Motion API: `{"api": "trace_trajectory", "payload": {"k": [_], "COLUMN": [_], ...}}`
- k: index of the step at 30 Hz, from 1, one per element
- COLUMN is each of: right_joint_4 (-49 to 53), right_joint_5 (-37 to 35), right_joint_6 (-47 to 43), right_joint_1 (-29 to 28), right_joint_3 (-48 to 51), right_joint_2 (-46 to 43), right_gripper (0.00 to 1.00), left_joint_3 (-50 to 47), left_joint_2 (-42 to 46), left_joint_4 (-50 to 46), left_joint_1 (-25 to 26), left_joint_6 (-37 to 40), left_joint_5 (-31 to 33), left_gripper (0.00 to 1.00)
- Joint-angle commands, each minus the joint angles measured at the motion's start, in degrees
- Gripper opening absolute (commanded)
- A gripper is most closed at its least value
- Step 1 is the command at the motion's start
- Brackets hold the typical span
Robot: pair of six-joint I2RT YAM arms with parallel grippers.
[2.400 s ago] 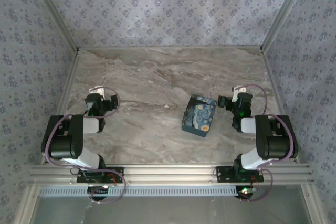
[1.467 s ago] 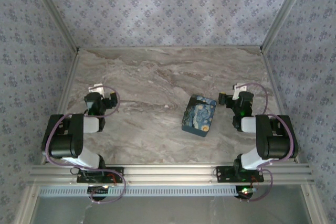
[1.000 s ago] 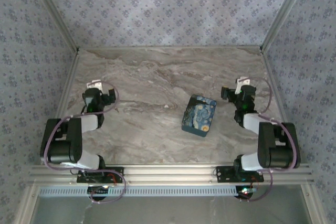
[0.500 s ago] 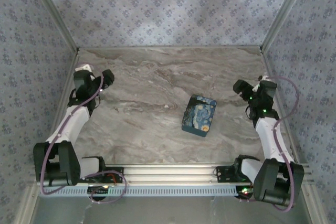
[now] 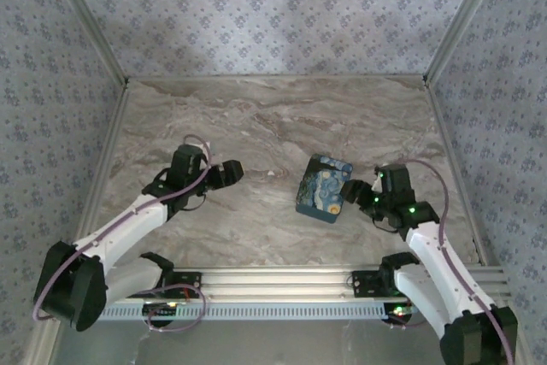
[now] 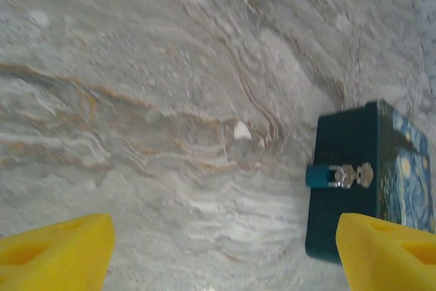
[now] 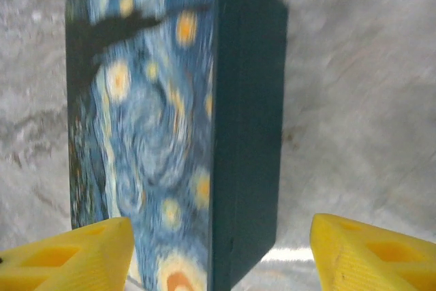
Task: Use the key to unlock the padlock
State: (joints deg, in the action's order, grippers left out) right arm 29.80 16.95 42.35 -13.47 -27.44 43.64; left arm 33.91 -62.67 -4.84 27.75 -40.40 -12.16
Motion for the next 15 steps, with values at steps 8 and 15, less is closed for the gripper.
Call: {"api": "trace_trajectory", "payload": {"k": [8, 15], "right_joint_4": [-8.21, -17.15], "right_joint_5": [-6.45, -8.86], "right_joint_6": [11.73, 8.23], "right_joint_1": [-19.51, -26.9], "right_joint_3": [-0.51, -9.5], "right_joint_2": [7.94, 24.58], "right_gripper": [0.71, 0.73], "left_joint_3": [-0.77, -0.58], "left_joint_2": [-1.18, -2.02], "left_joint_4": [2.81, 2.83], "left_joint_1": [5.98, 10.32], "left_joint_6": [-4.67, -5.88], "left_joint_5": [2.18, 4.15], "left_gripper": [0.85, 0.85]}}
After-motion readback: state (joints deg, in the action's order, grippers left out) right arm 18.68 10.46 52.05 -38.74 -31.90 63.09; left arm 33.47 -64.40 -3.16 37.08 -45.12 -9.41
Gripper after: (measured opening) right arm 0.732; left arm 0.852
